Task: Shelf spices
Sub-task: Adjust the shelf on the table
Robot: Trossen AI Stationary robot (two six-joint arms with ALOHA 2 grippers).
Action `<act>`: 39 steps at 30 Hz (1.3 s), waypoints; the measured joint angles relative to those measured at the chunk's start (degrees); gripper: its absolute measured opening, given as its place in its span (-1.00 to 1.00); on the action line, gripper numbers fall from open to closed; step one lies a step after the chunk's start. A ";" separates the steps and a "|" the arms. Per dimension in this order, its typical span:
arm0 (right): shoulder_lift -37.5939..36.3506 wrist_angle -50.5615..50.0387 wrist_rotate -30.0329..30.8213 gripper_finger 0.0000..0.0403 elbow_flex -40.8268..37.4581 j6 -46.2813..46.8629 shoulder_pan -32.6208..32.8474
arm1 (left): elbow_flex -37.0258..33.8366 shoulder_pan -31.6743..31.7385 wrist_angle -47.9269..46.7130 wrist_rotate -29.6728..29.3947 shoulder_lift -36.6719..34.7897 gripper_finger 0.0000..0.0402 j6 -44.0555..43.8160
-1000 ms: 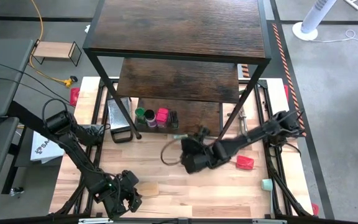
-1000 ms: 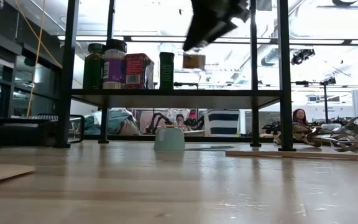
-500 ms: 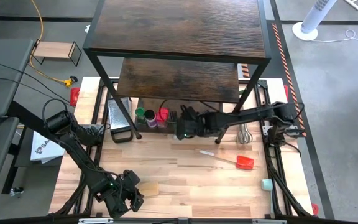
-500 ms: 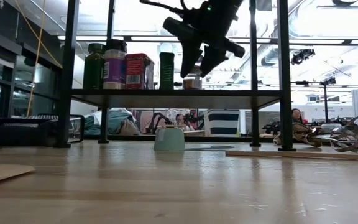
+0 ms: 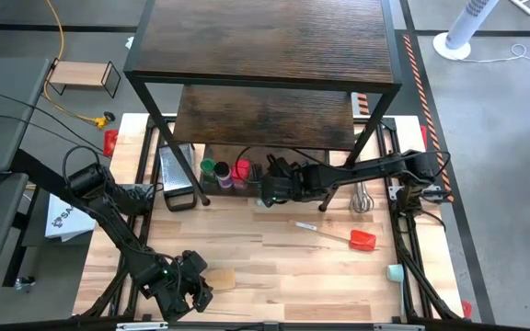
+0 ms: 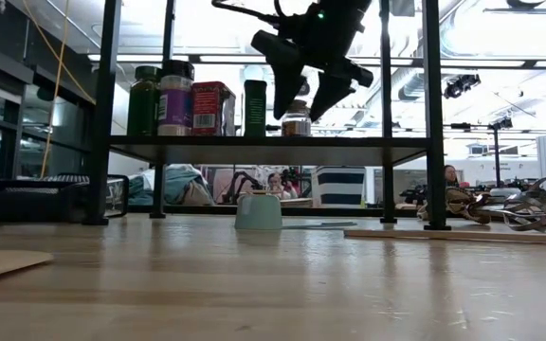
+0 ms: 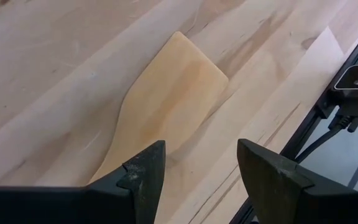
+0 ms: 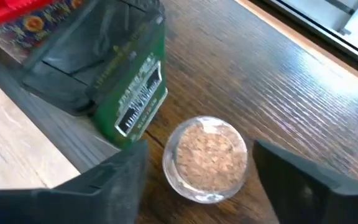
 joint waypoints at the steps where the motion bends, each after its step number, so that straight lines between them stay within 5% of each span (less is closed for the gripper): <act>1: 0.00 -0.60 -0.16 0.42 0.21 -0.03 0.00 | 0.00 0.00 0.02 0.00 0.00 -0.02 -0.03; 15: 0.00 -20.44 -1.47 0.59 13.60 -5.94 3.88 | 0.00 -1.63 0.20 3.02 -1.92 -0.02 -0.05; 21: -3.96 -22.08 -10.19 0.59 12.25 -8.60 14.77 | 0.00 -7.27 0.17 -9.01 -6.30 -0.02 -3.17; 24: -7.95 -24.27 -10.50 0.59 7.42 -0.88 22.32 | 0.02 -7.41 -1.12 -15.87 -8.51 -0.02 -1.53; 29: -17.16 -24.63 -8.41 0.55 -7.39 29.16 35.32 | -0.02 4.83 -3.22 -14.24 -11.63 -0.04 19.52; 33: -23.97 -14.81 -6.70 0.47 -19.66 49.62 43.72 | -0.02 19.83 8.82 0.41 -14.35 -0.09 51.80; 36: -26.64 -7.49 -4.55 0.28 -25.51 53.78 46.83 | 0.00 27.64 16.23 13.35 -16.12 -0.21 66.55; 39: -26.89 -5.27 -4.16 -0.13 -28.80 52.47 47.54 | -0.11 31.36 15.78 14.69 -18.84 -0.48 71.29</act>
